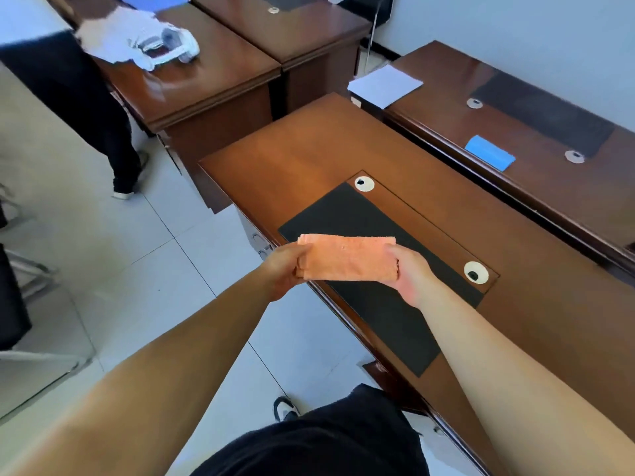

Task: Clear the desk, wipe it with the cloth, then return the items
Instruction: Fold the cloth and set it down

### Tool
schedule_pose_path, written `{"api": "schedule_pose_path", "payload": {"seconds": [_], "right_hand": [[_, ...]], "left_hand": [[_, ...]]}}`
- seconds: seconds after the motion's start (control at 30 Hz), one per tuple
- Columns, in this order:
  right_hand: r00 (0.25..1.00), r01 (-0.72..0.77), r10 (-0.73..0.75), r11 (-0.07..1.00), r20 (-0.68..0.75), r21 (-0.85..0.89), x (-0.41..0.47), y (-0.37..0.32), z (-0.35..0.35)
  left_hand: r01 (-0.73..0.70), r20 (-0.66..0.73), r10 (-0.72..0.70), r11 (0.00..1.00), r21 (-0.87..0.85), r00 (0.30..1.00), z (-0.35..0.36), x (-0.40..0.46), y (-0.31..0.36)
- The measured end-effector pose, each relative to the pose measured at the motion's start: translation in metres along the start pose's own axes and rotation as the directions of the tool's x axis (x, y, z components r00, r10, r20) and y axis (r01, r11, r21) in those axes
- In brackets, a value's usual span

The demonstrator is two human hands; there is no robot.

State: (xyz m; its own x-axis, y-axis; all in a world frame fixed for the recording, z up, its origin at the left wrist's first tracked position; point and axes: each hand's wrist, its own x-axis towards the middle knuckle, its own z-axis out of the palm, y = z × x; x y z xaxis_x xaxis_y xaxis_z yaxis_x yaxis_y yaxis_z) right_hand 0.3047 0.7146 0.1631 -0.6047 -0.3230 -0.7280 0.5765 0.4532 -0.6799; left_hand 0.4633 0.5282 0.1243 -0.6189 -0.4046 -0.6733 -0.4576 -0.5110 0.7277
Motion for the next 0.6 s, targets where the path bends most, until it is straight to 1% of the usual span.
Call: {"api": "schedule_pose_path", "payload": {"seconds": [0.13,0.23,0.27,0.33,0.43,0.53,0.6], "right_hand": [[0.999,0.005,-0.003,0.999,0.035,-0.050,0.021,-0.029,0.061],[0.995,0.034,-0.036,0.999,0.097,0.018,0.051,-0.045,0.101],[0.993,0.018,-0.017,1.000,0.115,-0.006,0.059,-0.051,0.115],[0.994,-0.006,0.013,0.998,0.105,-0.065,0.076,-0.066,0.139],[0.996,0.000,0.000,1.000,0.094,-0.002,0.113,-0.089,0.177],[0.986,-0.012,0.003,0.999,0.168,0.053,0.147,-0.113,0.213],[0.983,-0.035,0.024,0.998,0.180,0.059,0.167,-0.130,0.234]], "left_hand": [[-0.034,-0.054,0.030,0.997,-0.063,0.998,-0.051,0.013,0.030],[-0.040,-0.079,0.031,0.992,-0.117,0.996,-0.084,0.023,0.050],[-0.046,-0.085,0.034,0.990,-0.137,0.996,-0.095,0.028,0.057],[-0.053,-0.105,0.035,0.984,-0.169,0.994,-0.115,0.041,0.070],[-0.045,-0.141,0.018,0.981,-0.188,0.990,-0.149,0.069,0.092],[-0.034,-0.173,-0.001,0.980,-0.197,0.985,-0.180,0.103,0.117],[-0.027,-0.205,-0.015,0.980,-0.199,0.979,-0.198,0.124,0.135]]}}
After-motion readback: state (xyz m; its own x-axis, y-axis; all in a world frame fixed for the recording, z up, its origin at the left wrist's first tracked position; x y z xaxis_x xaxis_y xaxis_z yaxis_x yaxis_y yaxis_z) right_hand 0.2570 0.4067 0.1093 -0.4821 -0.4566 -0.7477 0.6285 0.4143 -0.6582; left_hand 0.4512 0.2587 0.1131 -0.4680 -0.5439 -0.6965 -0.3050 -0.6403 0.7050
